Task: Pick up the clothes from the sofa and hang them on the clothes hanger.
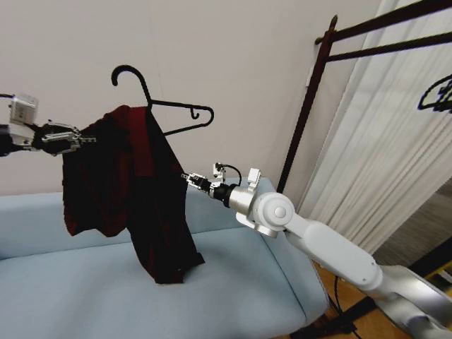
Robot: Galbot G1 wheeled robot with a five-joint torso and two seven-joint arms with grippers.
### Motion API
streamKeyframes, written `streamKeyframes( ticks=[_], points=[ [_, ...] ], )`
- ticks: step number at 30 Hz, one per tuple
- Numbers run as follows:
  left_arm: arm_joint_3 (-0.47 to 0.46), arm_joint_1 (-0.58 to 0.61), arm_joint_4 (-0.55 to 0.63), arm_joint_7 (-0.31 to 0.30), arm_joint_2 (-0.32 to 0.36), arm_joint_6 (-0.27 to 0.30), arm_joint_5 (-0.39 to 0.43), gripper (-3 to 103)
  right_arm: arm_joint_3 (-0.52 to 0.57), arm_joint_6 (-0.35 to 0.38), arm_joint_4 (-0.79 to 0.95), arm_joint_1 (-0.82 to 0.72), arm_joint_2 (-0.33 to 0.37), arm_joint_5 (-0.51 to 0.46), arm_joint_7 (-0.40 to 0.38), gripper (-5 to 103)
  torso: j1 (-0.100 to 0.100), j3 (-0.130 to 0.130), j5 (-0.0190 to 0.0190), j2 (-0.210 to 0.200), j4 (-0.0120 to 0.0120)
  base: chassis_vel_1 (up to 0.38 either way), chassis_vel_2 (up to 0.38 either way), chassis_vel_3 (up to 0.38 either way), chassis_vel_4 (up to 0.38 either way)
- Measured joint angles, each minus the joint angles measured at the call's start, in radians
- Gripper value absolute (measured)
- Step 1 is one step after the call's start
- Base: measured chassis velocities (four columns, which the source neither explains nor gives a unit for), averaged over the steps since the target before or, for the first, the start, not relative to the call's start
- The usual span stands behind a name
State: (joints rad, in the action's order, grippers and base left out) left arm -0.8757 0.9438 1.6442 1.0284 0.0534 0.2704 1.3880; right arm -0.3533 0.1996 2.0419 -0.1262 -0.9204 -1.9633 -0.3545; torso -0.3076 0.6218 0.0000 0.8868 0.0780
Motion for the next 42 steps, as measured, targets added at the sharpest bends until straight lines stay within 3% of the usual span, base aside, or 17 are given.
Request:
streamKeyframes(
  ticks=[2,5,7,9,16,28,37,42],
  points=[
    [-0.001,-0.001,0.002,-0.002,0.000,0.001,0.001,3,0.000,0.000,0.004,0.000,0.004,0.002,0.000,25,0.000,0.000,0.0000,0.000,0.0000,0.000,0.000,0.000,0.000],
    [-0.003,-0.003,0.006,-0.008,0.000,0.003,0.006,3,-0.002,0.001,0.015,0.000,0.015,0.012,0.001,9,0.000,0.000,0.0000,0.000,-0.0001,0.000,0.000,0.000,0.000],
    [-0.004,-0.004,0.008,-0.009,0.000,0.004,0.008,3,-0.003,0.001,0.016,0.003,0.017,0.015,0.001,9,0.000,0.000,0.0000,0.000,0.0000,0.000,0.000,0.000,0.000],
    [-0.006,-0.007,0.015,-0.014,-0.005,0.006,0.011,3,-0.007,0.001,0.015,0.021,0.017,0.022,-0.012,2,0.000,0.000,0.0002,0.000,0.0000,0.000,0.000,0.000,0.000],
    [-0.006,-0.009,0.044,-0.026,-0.038,0.017,0.007,3,-0.011,-0.009,-0.021,0.083,0.018,0.063,-0.039,0,0.000,0.000,0.0000,0.000,-0.0002,0.000,0.000,0.000,0.000],
    [-0.007,-0.009,0.064,-0.037,-0.083,0.021,-0.008,3,-0.006,-0.036,-0.106,0.180,0.065,0.265,-0.030,0,0.000,0.000,0.0001,0.000,0.0000,0.000,0.000,0.000,0.000],
    [-0.004,-0.003,0.077,-0.039,-0.114,0.024,-0.028,3,-0.007,-0.068,-0.197,0.268,0.083,0.429,0.088,0,0.000,0.000,0.0001,0.000,-0.0001,0.000,0.000,0.000,0.000],
    [0.000,0.001,0.078,-0.039,-0.128,0.025,-0.039,3,-0.010,-0.074,-0.233,0.292,0.091,0.474,0.132,0,0.000,0.000,0.0001,0.000,0.0000,0.000,0.000,0.000,0.000]
  ],
)
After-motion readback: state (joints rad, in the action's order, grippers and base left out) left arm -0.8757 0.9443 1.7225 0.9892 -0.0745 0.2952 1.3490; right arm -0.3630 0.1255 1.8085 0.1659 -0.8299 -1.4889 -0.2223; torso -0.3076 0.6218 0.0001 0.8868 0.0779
